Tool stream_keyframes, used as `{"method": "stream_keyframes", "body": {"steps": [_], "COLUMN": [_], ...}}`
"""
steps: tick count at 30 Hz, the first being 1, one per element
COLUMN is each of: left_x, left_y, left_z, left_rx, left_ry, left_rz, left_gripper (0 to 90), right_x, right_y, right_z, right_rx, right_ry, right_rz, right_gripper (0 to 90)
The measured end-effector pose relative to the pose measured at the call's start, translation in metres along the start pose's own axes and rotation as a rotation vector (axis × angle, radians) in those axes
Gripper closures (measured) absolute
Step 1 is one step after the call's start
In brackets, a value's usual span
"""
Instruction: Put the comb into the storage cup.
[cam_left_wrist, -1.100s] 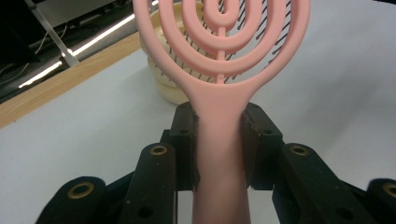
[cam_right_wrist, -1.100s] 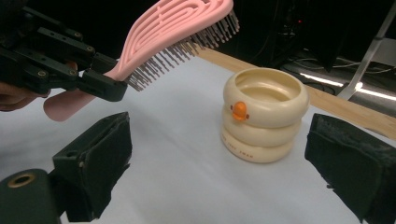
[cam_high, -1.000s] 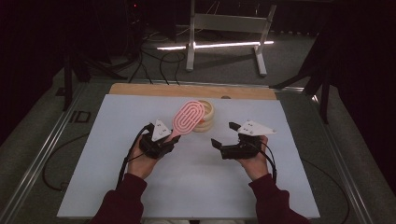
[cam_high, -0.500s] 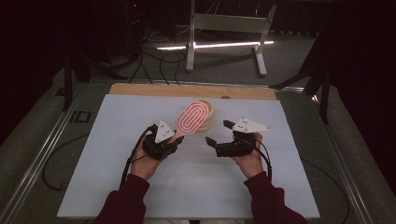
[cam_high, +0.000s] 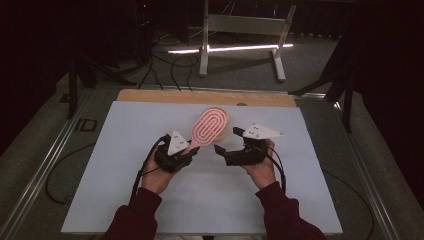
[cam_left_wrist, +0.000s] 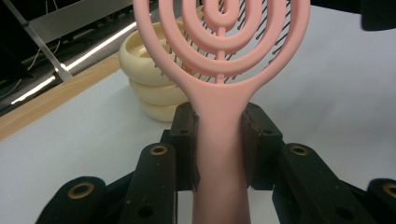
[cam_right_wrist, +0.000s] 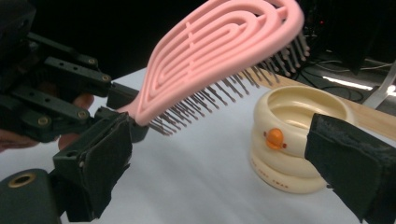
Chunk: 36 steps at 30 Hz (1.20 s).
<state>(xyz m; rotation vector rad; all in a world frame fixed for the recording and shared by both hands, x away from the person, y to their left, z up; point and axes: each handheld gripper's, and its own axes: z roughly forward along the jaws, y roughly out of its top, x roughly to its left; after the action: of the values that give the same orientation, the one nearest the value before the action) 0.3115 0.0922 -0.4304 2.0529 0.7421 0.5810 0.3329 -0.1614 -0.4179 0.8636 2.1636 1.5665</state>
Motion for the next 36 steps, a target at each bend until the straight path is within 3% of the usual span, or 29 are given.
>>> {"method": "stream_keyframes", "body": {"steps": [17, 26, 31, 36], "left_x": [-0.013, -0.016, -0.017, -0.016], "left_y": [0.003, 0.004, 0.004, 0.004], "left_z": [0.001, 0.002, 0.002, 0.002], "left_rx": [-0.027, -0.041, -0.046, -0.044], "left_ry": [-0.028, -0.037, -0.042, -0.043], "left_rz": [0.017, 0.020, 0.022, 0.020], "left_gripper": [70.0, 69.9, 69.9, 69.9], "right_x": [-0.001, 0.000, 0.002, 0.003], "right_y": [0.006, 0.008, 0.010, 0.011], "right_z": [0.014, 0.017, 0.019, 0.021], "right_rx": [-0.005, -0.005, 0.002, 0.010], "right_ry": [0.052, 0.087, 0.090, 0.110], "right_rz": [0.120, 0.153, 0.170, 0.202], "right_gripper": [8.0, 22.5, 40.9, 45.3]}}
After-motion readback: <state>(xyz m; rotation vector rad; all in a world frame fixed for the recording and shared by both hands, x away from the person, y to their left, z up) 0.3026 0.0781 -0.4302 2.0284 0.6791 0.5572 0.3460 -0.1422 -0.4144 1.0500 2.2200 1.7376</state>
